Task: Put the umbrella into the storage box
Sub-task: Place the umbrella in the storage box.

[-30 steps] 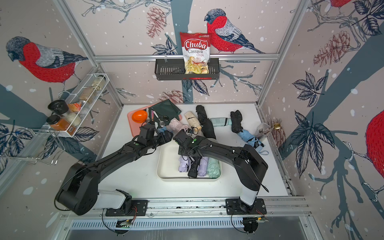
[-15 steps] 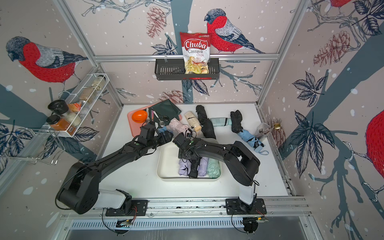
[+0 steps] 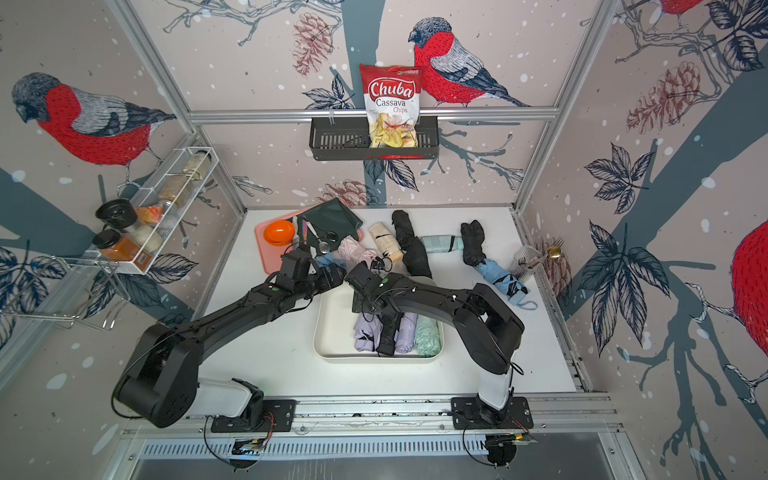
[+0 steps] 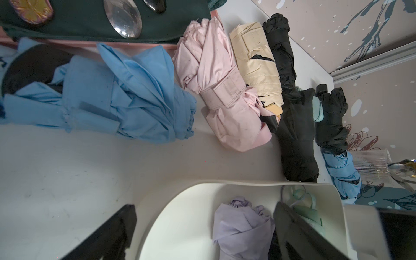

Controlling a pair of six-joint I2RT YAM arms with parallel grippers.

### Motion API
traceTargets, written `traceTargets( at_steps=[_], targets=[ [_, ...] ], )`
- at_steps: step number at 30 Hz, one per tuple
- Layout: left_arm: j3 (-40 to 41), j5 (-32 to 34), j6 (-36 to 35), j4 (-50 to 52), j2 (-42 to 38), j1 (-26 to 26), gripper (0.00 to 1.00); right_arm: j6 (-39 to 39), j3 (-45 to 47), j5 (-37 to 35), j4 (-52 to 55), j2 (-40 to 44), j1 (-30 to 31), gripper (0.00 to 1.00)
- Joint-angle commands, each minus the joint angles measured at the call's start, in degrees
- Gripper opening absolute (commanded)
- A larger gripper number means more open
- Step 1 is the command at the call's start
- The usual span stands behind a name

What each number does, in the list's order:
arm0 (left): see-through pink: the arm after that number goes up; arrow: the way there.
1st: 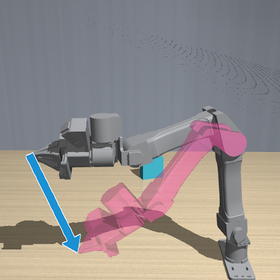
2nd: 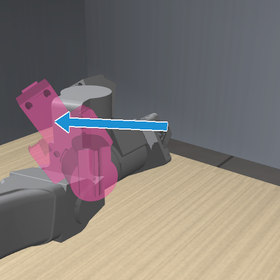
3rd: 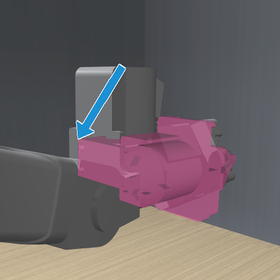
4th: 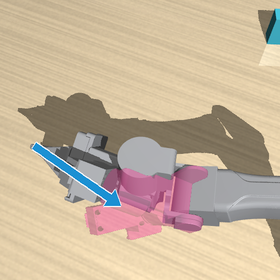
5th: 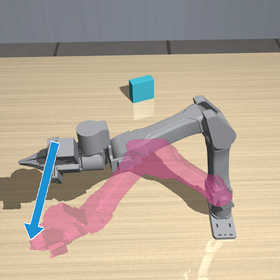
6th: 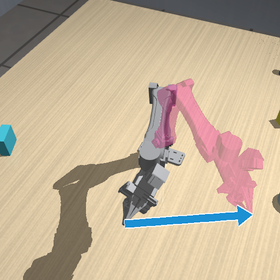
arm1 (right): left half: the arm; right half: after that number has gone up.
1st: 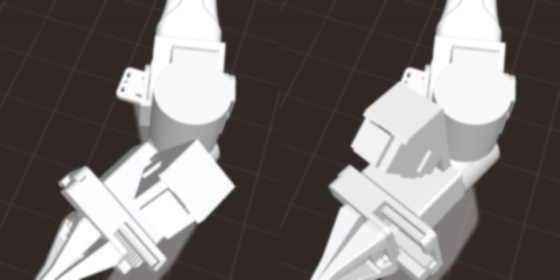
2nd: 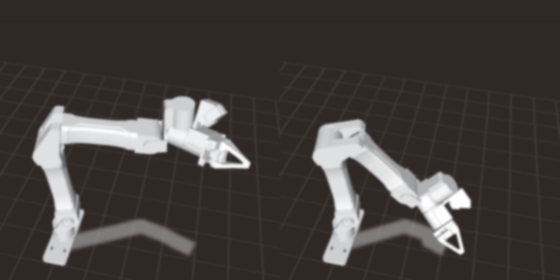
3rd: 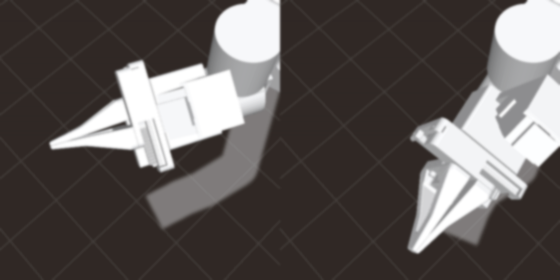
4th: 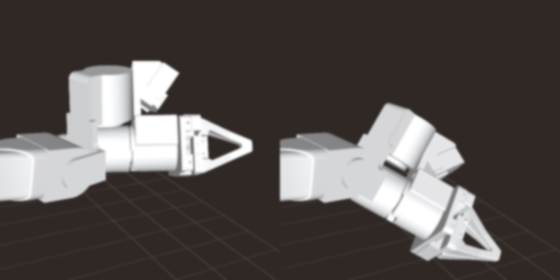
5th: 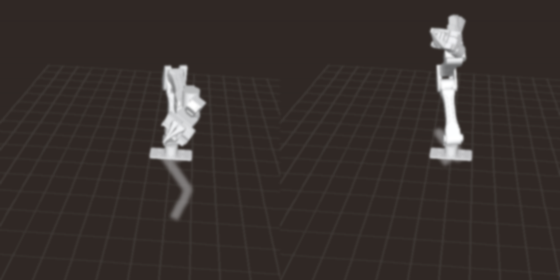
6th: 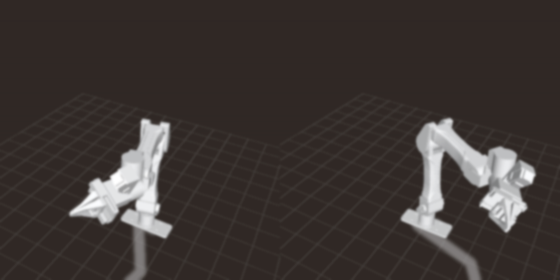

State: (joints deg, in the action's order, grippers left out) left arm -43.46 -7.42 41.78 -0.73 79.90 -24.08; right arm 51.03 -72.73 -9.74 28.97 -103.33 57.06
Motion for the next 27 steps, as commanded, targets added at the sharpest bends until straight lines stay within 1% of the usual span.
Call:
traceTargets(
  at_steps=[1,5,9,15,18,25,27],
  targets=[
    [0.2,0.9,-0.5,-0.6,-0.6,0.0,0.99,-1.4,-1.0,-4.2,3.0,2.9,0.1,0.81],
    [0.1,1.7,-0.8,-0.2,-0.8,0.0,0.99,-3.0,-1.7,-6.5,3.7,6.2,0.1,0.84],
    [-1.0,2.3,-1.6,0.7,-0.1,0.0,0.99,-6.4,-2.6,-7.8,4.4,9.0,-0.9,0.88],
    [-2.2,2.8,-1.7,0.8,0.9,0.0,0.99,-12.3,-3.1,-12.3,5.6,13.8,-5.1,0.93],
    [-2.6,2.7,-1.9,0.6,1.2,0.0,0.98,-16.3,-1.4,-14.3,4.1,16.2,-9.3,0.97],
    [-3.8,3.1,-2.7,1.0,1.4,0.0,0.98,-24.6,5.2,-15.2,-0.3,20.5,-24.8,1.00],
    [-3.6,3.2,-2.7,0.8,0.9,0.0,0.98,-26.6,7.7,-14.1,-2.2,21.4,-29.3,1.00]
  ],
)
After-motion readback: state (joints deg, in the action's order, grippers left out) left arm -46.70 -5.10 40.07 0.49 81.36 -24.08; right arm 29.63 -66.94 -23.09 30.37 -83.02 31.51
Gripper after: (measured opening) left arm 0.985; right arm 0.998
